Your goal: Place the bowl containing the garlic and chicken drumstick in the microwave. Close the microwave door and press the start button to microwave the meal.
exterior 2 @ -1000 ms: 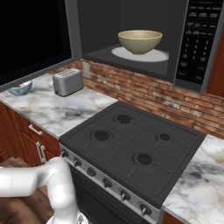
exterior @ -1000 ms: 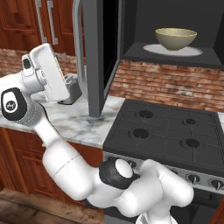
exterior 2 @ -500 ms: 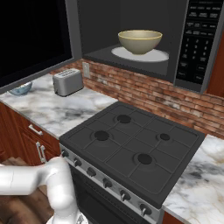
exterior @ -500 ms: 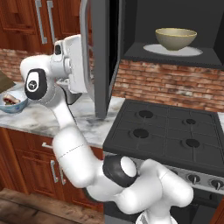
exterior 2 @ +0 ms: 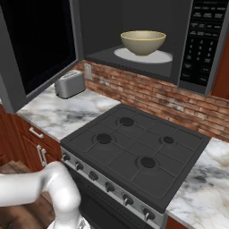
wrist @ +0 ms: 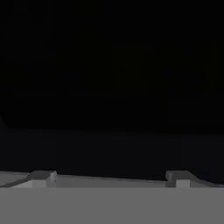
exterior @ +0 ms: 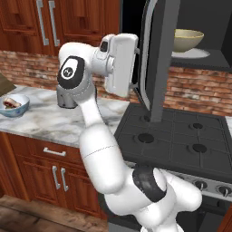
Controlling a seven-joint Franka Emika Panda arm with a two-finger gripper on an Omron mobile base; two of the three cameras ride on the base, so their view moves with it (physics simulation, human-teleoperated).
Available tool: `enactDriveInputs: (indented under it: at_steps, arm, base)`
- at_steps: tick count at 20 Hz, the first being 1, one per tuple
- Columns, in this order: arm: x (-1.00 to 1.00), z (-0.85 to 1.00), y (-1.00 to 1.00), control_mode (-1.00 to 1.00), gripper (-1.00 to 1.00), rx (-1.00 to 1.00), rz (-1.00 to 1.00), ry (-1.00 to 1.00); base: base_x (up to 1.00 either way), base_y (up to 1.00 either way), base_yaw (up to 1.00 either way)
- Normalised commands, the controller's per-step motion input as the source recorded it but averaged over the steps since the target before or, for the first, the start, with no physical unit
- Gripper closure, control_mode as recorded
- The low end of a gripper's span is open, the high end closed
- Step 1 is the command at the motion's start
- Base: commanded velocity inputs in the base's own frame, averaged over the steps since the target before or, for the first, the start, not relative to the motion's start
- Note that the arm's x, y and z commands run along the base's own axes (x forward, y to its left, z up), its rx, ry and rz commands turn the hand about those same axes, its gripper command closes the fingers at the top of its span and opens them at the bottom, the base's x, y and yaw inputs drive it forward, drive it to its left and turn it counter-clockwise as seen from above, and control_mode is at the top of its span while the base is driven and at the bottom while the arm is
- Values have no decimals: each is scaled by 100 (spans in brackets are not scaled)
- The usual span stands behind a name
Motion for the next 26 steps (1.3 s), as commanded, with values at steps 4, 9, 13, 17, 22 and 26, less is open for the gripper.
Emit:
enactDriveInputs:
  at_steps: [4, 9, 13, 17, 22, 26]
  arm:
    - [-29, 0, -90, -100, -100, 10, 0, -12]
    - [-1, 0, -74, -100, -100, 12, 18, -6]
    - [4, 0, -58, -100, -100, 10, 33, 0]
    - [26, 0, -57, -100, -100, 10, 45, 0]
    - [44, -18, -52, -100, -100, 7, 58, 0]
    - [59, -28, -44, -100, -100, 5, 61, 0]
  base:
    - [0, 0, 0]
    - [0, 0, 0]
    - [0, 0, 0]
    - [0, 0, 0]
    - [0, 0, 0]
    - [0, 0, 0]
